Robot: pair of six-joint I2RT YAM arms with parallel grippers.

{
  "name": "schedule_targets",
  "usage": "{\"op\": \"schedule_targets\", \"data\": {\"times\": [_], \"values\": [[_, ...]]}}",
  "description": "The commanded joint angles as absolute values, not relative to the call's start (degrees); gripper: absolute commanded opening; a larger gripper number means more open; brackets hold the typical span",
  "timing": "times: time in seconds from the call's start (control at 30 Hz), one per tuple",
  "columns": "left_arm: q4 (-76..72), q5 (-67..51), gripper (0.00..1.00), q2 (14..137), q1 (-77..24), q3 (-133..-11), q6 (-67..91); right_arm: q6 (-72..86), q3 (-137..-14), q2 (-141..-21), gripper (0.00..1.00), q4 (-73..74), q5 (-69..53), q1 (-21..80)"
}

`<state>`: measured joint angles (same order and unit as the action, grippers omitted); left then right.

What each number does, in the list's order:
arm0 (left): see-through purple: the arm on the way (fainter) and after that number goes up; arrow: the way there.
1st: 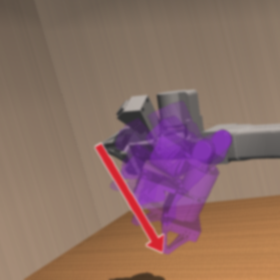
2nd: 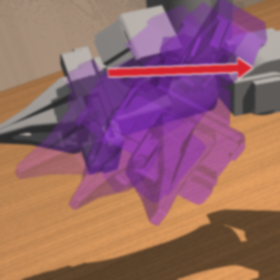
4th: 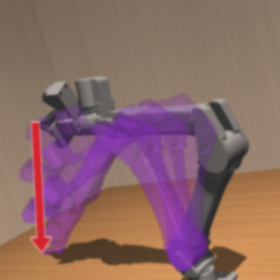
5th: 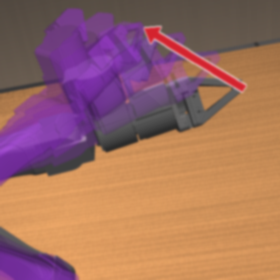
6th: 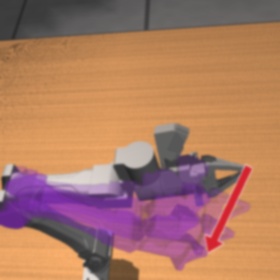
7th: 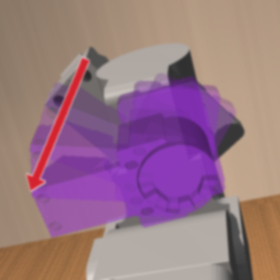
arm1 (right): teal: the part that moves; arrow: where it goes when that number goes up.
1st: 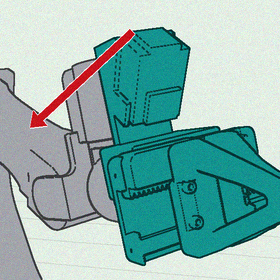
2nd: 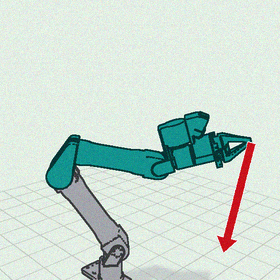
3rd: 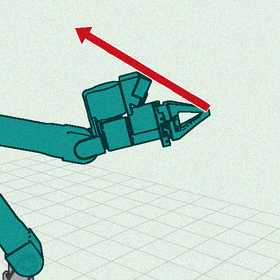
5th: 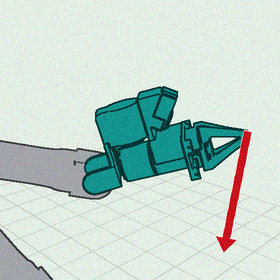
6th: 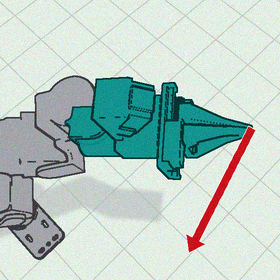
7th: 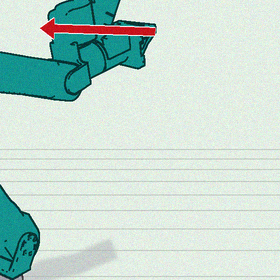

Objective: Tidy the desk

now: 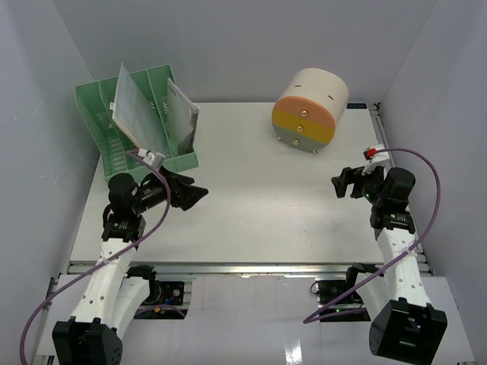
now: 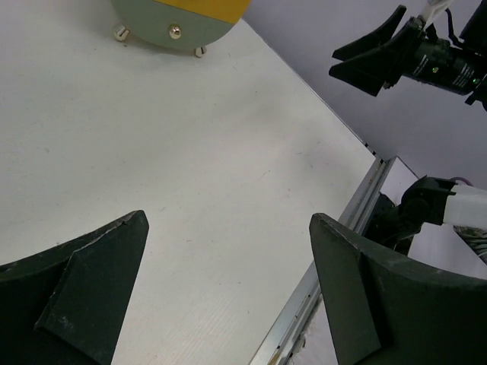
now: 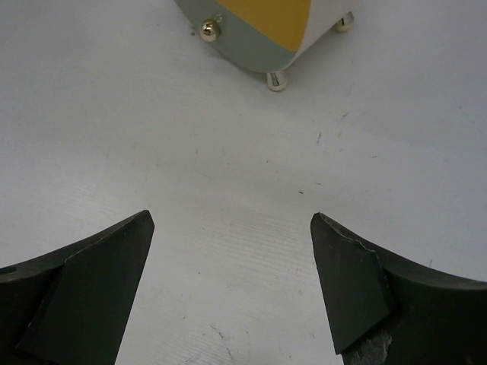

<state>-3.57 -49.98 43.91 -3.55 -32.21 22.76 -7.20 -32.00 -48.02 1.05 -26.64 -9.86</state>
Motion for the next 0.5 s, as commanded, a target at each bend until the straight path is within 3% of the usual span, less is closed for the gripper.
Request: {"op": "schedule_targets", "data": {"times": [0.0,0.47], "values": [[-5.0,-50.5,0.98,41.8,-4.1,-30.5,19.5,-1.3,-31.8,-47.2,0.90,-2.3,-19.2,-11.0],[-4.6,-47.0,0.98,38.7,-4.2,-29.6,19.4,-0.6,-34.0,-47.9,0.90,-1.0,-14.3,-12.7]]}}
